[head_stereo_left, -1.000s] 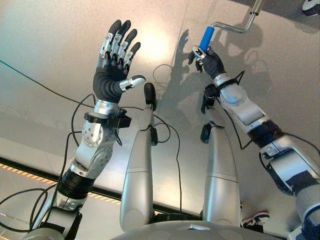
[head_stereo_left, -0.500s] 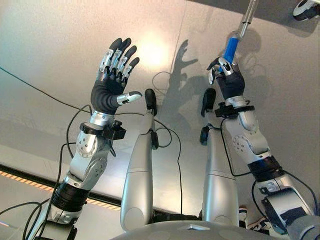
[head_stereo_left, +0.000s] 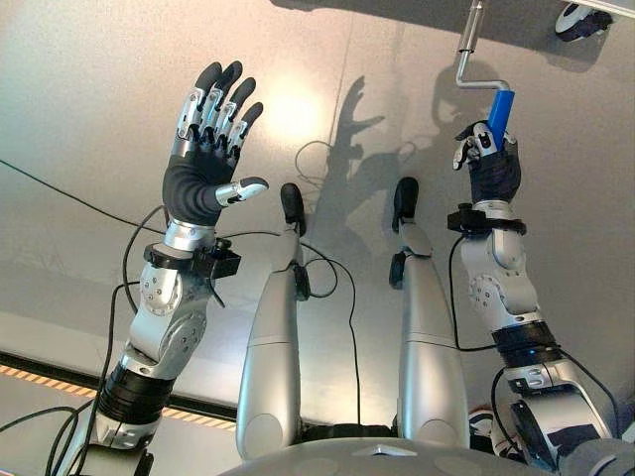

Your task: Raise the hospital bed

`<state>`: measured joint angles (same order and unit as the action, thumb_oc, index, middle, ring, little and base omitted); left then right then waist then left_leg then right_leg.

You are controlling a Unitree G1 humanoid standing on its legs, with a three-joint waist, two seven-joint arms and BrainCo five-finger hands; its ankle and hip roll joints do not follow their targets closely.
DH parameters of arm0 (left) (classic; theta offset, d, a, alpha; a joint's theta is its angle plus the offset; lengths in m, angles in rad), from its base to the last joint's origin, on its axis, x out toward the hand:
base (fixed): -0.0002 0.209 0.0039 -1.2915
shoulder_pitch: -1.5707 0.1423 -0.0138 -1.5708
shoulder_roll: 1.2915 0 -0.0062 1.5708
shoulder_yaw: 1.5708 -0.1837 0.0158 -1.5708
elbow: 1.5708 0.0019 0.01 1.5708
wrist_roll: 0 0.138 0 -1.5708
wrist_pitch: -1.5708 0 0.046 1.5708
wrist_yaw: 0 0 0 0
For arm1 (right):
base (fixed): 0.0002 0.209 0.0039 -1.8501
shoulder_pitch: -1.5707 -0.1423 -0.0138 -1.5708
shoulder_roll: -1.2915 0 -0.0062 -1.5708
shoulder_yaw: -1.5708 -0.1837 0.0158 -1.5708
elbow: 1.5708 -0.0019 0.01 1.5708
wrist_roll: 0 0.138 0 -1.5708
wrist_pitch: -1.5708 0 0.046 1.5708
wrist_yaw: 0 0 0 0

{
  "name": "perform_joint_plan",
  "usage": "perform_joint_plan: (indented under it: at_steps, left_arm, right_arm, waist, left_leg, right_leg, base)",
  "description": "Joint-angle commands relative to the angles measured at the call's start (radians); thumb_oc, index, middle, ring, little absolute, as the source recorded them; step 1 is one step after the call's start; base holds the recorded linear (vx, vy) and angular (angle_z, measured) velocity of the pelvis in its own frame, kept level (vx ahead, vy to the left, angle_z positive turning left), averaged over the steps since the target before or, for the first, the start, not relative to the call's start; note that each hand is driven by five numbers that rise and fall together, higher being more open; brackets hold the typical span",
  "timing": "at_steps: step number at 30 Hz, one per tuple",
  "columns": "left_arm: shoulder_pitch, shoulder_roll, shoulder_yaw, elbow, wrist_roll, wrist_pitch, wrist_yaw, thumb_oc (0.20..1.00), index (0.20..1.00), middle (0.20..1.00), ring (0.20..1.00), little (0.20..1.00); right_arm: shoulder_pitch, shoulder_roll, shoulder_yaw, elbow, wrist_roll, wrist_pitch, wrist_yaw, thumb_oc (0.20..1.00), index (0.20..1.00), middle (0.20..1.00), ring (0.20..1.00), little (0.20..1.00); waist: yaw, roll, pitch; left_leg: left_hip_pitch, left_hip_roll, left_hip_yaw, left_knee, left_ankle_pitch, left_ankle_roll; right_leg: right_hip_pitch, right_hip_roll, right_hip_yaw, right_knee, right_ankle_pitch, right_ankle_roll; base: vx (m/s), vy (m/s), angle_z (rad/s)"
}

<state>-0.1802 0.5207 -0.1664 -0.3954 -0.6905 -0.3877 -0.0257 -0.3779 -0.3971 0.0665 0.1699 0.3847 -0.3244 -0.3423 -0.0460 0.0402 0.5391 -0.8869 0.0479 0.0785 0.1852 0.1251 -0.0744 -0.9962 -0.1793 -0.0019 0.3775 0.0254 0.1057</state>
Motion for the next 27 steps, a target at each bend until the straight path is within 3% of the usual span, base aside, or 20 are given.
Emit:
perform_joint_plan:
  at_steps: [1,6,9,12,13,17,27]
  left_arm:
    - [0.063,0.008,0.072,-0.120,0.004,-0.050,-0.002,1.000,1.000,1.000,1.000,1.000]
    - [0.066,0.026,0.052,-0.125,-0.001,-0.045,0.004,1.000,1.000,1.000,1.000,1.000]
    - [0.056,0.037,0.041,-0.118,-0.001,-0.039,0.008,1.000,1.000,1.000,1.000,1.000]
    - [0.039,0.038,0.021,-0.106,-0.005,-0.034,0.010,1.000,1.000,1.000,1.000,1.000]
    - [0.039,0.038,0.022,-0.106,-0.005,-0.034,0.010,1.000,1.000,1.000,1.000,1.000]
    - [0.005,0.044,-0.035,-0.098,-0.014,-0.020,0.017,1.000,1.000,1.000,1.000,1.000]
    - [-0.092,0.043,-0.112,-0.052,-0.019,-0.005,0.017,1.000,1.000,1.000,1.000,1.000]
  right_arm:
    - [0.014,-0.148,-0.275,-0.041,-0.129,-0.065,-0.189,0.200,0.200,0.200,0.200,0.200]
    - [0.009,-0.200,-0.235,0.127,-0.199,0.039,-0.211,0.200,0.200,0.200,0.200,0.200]
    - [-0.031,-0.259,-0.157,0.267,-0.293,0.145,-0.182,0.200,0.200,0.200,0.200,0.200]
    - [-0.135,-0.294,-0.063,0.446,-0.318,0.199,-0.153,0.200,0.200,0.200,0.200,0.200]
    - [-0.137,-0.294,-0.062,0.448,-0.317,0.198,-0.153,0.200,0.200,0.200,0.200,0.200]
    - [-0.415,-0.309,0.137,0.827,-0.275,0.242,-0.058,0.200,0.200,0.200,0.200,0.200]
    - [-0.676,-0.265,0.325,1.210,-0.268,0.299,0.082,0.200,0.200,0.200,0.200,0.200]
  waist:
    - [-0.044,0.003,-0.019]
    - [-0.040,-0.009,-0.019]
    - [-0.036,-0.012,-0.019]
    - [-0.026,-0.012,-0.019]
    - [-0.027,-0.012,-0.019]
    - [0.002,0.000,-0.019]
    - [0.053,0.044,-0.019]
  left_leg:
    - [0.047,-0.015,-0.001,0.096,-0.133,0.004]
    - [0.048,-0.016,-0.001,0.091,-0.132,0.006]
    - [0.046,-0.015,0.000,0.086,-0.130,0.006]
    - [0.042,-0.016,0.000,0.088,-0.129,0.008]
    - [0.041,-0.016,0.000,0.089,-0.129,0.008]
    - [0.023,-0.019,-0.007,0.094,-0.125,0.009]
    - [-0.004,-0.030,-0.023,0.121,-0.128,0.014]
  right_leg:
    - [0.078,0.048,-0.008,-0.072,0.018,0.051]
    - [0.076,0.048,-0.010,-0.071,0.019,0.051]
    - [0.076,0.048,-0.012,-0.072,0.021,0.051]
    - [0.070,0.049,-0.012,-0.068,0.023,0.049]
    - [0.069,0.049,-0.012,-0.068,0.023,0.049]
    - [0.057,0.048,-0.014,-0.069,0.028,0.046]
    - [0.044,0.040,-0.020,-0.052,0.022,0.042]
  base:
    - [0.00,0.000,0.00]
    - [0.00,0.000,0.00]
    - [0.00,0.000,0.00]
    - [0.00,0.000,0.00]
    - [0.00,0.000,0.00]
    - [-0.01,0.015,-0.03]
    - [0.00,0.001,0.00]
